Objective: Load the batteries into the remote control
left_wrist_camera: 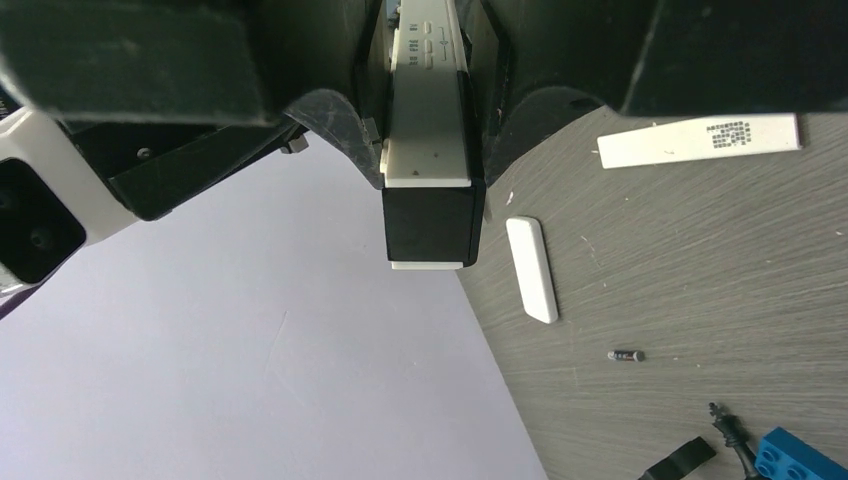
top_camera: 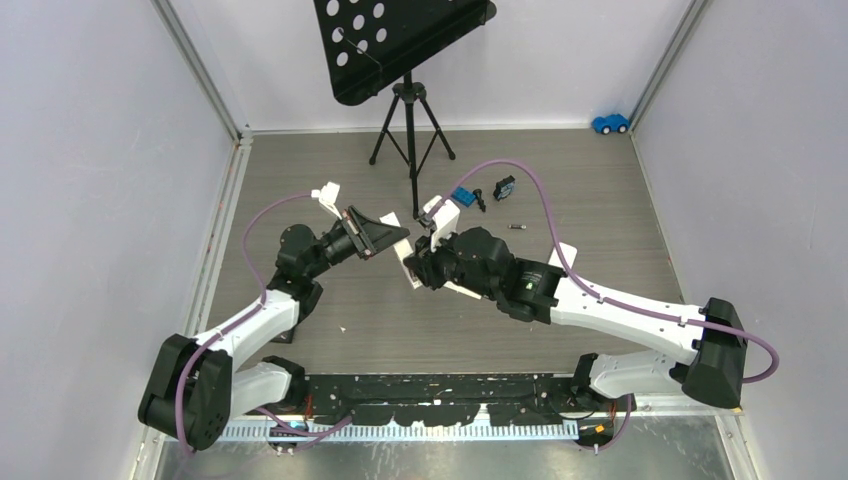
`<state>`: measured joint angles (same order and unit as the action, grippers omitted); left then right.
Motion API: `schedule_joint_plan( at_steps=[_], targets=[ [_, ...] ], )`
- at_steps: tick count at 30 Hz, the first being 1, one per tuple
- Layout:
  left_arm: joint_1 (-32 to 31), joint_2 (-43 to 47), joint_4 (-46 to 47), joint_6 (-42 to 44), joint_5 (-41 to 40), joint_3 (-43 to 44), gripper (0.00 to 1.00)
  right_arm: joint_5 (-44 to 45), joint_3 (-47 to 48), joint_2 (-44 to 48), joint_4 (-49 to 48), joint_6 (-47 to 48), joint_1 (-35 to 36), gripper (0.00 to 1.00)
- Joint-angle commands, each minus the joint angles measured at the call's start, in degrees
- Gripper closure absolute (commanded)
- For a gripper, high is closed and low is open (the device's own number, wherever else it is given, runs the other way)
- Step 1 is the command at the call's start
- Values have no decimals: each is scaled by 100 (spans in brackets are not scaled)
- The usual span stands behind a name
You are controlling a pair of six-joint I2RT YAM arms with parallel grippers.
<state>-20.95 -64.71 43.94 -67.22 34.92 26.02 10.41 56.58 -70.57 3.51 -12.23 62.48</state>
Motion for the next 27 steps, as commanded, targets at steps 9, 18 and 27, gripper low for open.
schedule_joint_plan(
  at_steps=[9,18,27],
  targets=[
    [-13,-5,556,-211,42,192,100,-6,-13,262,-180,-233,28,51],
    [-14,-83,921,-283,-17,162,100,196,-59,861,-316,-1369,19,34],
    [-14,-189,1958,-577,-467,12,100,1622,155,1177,1063,-4414,-174,15]
  ],
)
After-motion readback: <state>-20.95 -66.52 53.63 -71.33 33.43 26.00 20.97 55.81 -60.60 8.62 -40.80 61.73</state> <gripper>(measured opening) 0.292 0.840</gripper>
